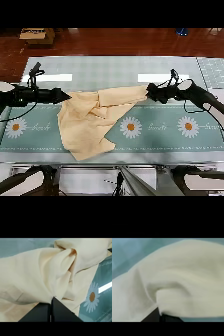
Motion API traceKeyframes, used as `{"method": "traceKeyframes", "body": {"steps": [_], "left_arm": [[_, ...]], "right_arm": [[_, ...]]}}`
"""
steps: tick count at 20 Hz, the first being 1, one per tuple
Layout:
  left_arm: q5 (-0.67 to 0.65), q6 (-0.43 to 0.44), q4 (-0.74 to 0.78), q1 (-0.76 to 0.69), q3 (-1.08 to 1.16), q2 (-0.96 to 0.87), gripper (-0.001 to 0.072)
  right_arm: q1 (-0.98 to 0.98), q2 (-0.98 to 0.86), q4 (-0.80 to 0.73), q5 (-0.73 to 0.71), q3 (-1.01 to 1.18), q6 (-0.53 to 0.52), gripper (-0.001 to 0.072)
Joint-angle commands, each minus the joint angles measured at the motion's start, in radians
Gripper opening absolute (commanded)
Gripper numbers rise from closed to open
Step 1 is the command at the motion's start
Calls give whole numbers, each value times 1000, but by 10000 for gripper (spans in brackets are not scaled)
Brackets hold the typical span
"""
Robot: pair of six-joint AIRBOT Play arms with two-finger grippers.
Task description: Fold the shirts.
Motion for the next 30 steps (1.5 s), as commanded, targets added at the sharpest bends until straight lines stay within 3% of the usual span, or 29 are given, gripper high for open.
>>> {"method": "traceKeyframes", "body": {"steps": [1, 4, 11, 18, 21, 25, 30], "left_arm": [[1, 0, 0, 0, 0, 0, 16], [0, 0, 0, 0, 0, 0, 16], [-65, 8, 0, 0, 0, 10, 16], [-64, 29, 70, 13, 64, 159, 15], [-63, -13, 106, 75, 101, 224, 14], [-63, -49, 59, 106, 238, 338, 14], [9, -47, 4, 113, 562, 443, 14]], "right_arm": [[-10, 43, 22, 16, 42, -34, 21], [-31, 140, 17, 49, 93, -47, 21], [-30, 183, 22, -126, 145, -30, 21], [-53, 245, 24, -79, 145, -46, 21], [-87, 333, 46, -28, 145, -47, 21], [-100, 516, 153, 27, 145, -61, 20], [-100, 772, 196, -26, 145, -44, 20]]}}
